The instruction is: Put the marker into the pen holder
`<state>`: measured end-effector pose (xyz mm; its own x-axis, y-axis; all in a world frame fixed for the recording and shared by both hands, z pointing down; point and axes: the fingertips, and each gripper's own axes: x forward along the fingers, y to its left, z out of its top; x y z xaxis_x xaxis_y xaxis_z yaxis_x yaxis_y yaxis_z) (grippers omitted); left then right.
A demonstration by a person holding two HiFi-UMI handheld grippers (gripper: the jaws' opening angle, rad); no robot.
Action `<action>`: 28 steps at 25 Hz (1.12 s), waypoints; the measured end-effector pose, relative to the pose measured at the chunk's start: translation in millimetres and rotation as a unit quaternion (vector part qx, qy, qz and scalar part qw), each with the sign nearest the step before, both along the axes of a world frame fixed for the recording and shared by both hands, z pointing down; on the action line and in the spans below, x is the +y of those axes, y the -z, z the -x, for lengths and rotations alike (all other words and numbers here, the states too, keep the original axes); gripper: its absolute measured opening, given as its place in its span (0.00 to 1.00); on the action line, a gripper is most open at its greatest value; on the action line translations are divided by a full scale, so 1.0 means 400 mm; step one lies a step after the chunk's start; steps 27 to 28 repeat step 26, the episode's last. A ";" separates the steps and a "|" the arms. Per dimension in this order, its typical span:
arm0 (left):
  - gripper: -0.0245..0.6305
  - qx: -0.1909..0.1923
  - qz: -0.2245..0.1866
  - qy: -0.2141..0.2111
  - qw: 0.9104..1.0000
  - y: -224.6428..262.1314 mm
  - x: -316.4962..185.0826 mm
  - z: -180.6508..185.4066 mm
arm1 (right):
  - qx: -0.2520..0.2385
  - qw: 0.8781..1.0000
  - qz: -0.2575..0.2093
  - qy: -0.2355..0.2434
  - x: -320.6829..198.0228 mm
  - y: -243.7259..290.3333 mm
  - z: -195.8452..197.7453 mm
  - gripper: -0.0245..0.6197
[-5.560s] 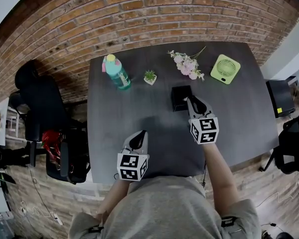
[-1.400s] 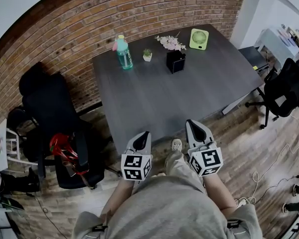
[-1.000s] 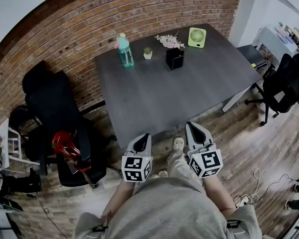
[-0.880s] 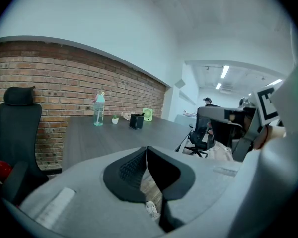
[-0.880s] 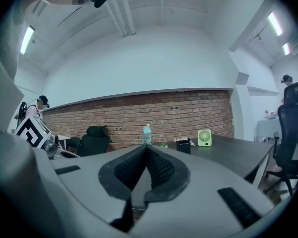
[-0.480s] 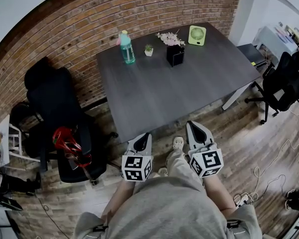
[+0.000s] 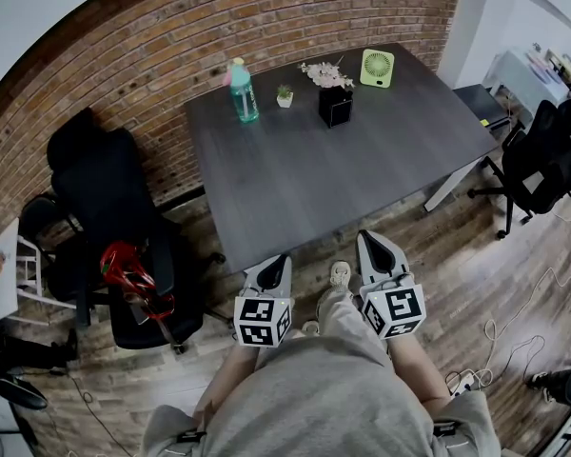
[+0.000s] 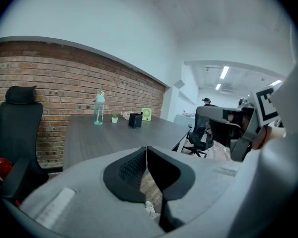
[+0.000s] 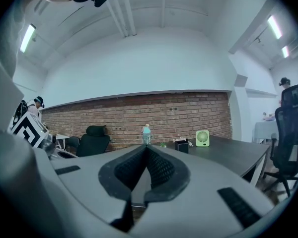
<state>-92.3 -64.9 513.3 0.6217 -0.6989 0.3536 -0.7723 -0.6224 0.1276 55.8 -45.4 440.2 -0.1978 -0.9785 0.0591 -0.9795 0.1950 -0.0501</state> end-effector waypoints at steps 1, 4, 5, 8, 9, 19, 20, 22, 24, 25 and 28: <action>0.07 0.000 0.000 -0.001 1.000 0.000 -0.001 -0.001 | 0.002 1.000 0.000 -0.001 -0.001 0.000 -0.001 0.04; 0.07 0.000 0.001 -0.003 1.000 0.002 -0.009 -0.006 | 0.006 1.000 0.002 -0.001 -0.011 0.001 -0.002 0.04; 0.07 0.001 0.001 -0.003 1.000 0.004 -0.012 -0.007 | 0.006 1.000 0.003 0.000 -0.014 0.002 -0.002 0.04; 0.07 0.001 0.000 -0.003 1.000 0.006 -0.017 -0.008 | 0.007 1.000 0.003 0.001 -0.019 0.003 -0.001 0.04; 0.07 0.001 0.000 -0.003 1.000 0.006 -0.017 -0.008 | 0.007 1.000 0.004 0.001 -0.019 0.003 0.000 0.04; 0.07 0.001 0.002 -0.001 1.000 0.005 -0.025 -0.004 | 0.009 1.000 0.006 0.005 -0.029 -0.003 0.006 0.04; 0.07 0.001 0.002 -0.002 1.000 0.005 -0.026 -0.004 | 0.009 1.000 0.006 0.005 -0.029 -0.003 0.007 0.04; 0.07 0.000 0.003 -0.003 1.000 0.004 -0.028 -0.006 | 0.009 1.000 0.007 0.005 -0.032 -0.003 0.006 0.04; 0.07 -0.001 0.003 -0.004 1.000 0.002 -0.031 -0.009 | 0.009 1.000 0.006 0.006 -0.035 -0.005 0.004 0.04; 0.07 -0.001 0.002 -0.004 1.000 0.001 -0.032 -0.011 | 0.008 1.000 0.006 0.006 -0.037 -0.005 0.003 0.04; 0.07 -0.001 0.002 -0.004 1.000 0.000 -0.034 -0.012 | 0.008 1.000 0.006 0.006 -0.038 -0.006 0.002 0.04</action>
